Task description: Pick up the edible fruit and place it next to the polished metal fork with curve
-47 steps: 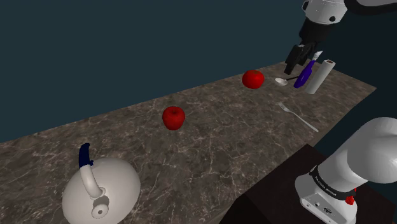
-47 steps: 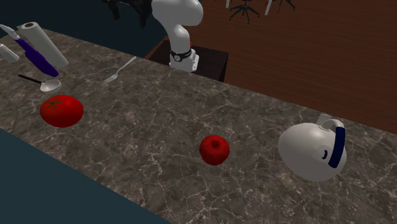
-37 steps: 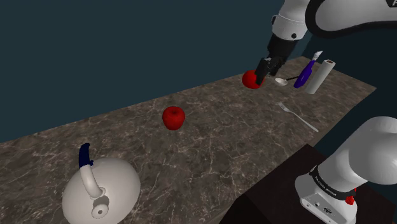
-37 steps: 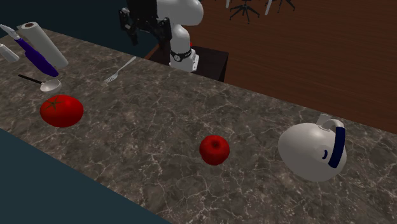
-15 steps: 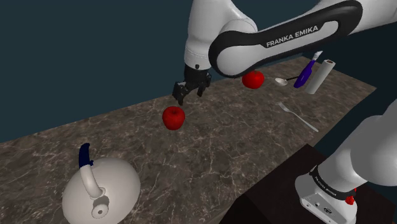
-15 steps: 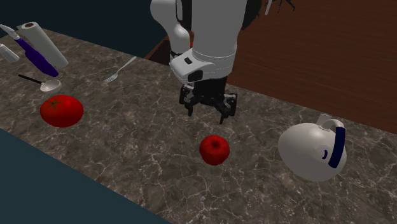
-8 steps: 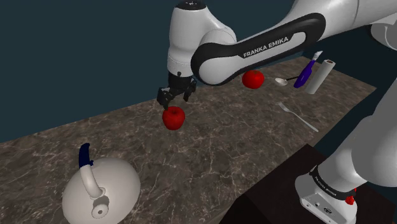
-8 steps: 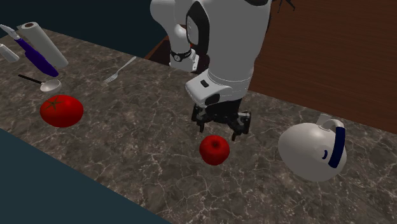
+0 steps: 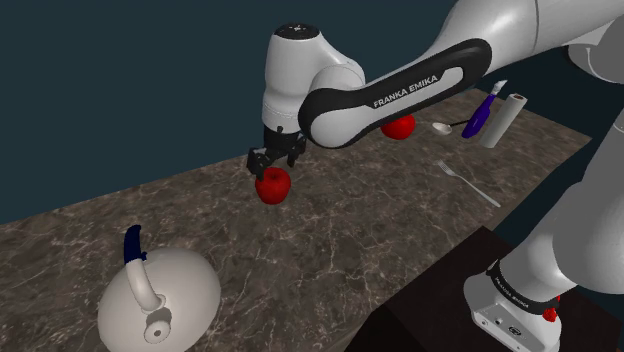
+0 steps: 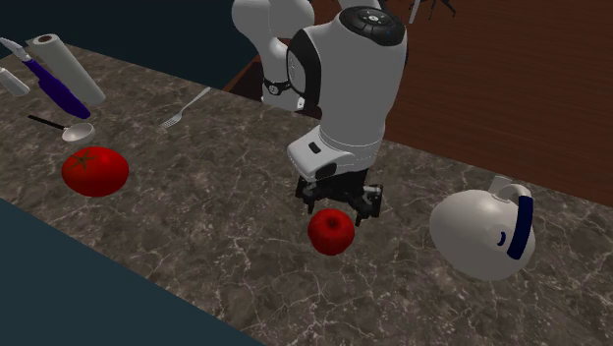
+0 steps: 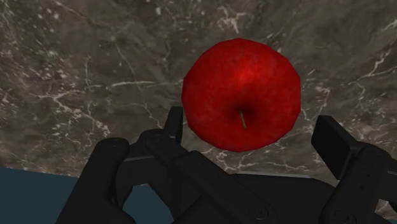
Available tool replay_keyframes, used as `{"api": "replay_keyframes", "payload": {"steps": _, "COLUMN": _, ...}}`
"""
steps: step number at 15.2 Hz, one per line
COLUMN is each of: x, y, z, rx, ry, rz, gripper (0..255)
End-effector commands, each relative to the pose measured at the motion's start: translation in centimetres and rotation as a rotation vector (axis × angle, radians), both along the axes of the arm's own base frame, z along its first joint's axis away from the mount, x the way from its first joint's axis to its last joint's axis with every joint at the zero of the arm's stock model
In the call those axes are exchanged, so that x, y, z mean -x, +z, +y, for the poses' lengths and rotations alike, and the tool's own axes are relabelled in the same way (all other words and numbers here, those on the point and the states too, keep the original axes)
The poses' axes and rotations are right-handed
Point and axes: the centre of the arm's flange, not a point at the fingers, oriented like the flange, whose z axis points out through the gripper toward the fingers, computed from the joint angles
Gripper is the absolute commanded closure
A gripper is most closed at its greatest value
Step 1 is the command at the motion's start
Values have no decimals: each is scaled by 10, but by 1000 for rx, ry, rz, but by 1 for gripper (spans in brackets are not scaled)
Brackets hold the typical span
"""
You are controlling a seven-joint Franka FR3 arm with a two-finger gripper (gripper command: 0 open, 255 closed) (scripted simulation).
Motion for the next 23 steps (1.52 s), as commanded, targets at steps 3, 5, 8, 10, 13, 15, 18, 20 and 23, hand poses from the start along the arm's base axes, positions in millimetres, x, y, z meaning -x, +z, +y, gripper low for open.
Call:
{"api": "replay_keyframes", "payload": {"steps": 3, "x": 0, "y": -1, "z": 0, "rx": 0, "ry": 0, "rz": 0, "gripper": 0}}
{"api": "replay_keyframes", "payload": {"steps": 5, "x": 0, "y": 0, "z": 0, "rx": 0, "ry": 0, "rz": 0, "gripper": 255}}
{"api": "replay_keyframes", "payload": {"steps": 8, "x": 0, "y": 0, "z": 0, "rx": 0, "ry": 0, "rz": 0, "gripper": 255}}
{"api": "replay_keyframes", "payload": {"steps": 10, "x": 0, "y": 0, "z": 0, "rx": 0, "ry": 0, "rz": 0, "gripper": 255}}
{"api": "replay_keyframes", "payload": {"steps": 13, "x": 0, "y": 0, "z": 0, "rx": 0, "ry": 0, "rz": 0, "gripper": 255}}
{"api": "replay_keyframes", "payload": {"steps": 15, "x": 0, "y": 5, "z": 0, "rx": 0, "ry": 0, "rz": 0, "gripper": 255}}
{"api": "replay_keyframes", "payload": {"steps": 18, "x": 0, "y": 21, "z": 0, "rx": 0, "ry": 0, "rz": 0, "gripper": 255}}
{"api": "replay_keyframes", "payload": {"steps": 20, "x": 0, "y": 31, "z": 0, "rx": 0, "ry": 0, "rz": 0, "gripper": 255}}
{"api": "replay_keyframes", "payload": {"steps": 23, "x": 0, "y": 47, "z": 0, "rx": 0, "ry": 0, "rz": 0, "gripper": 255}}
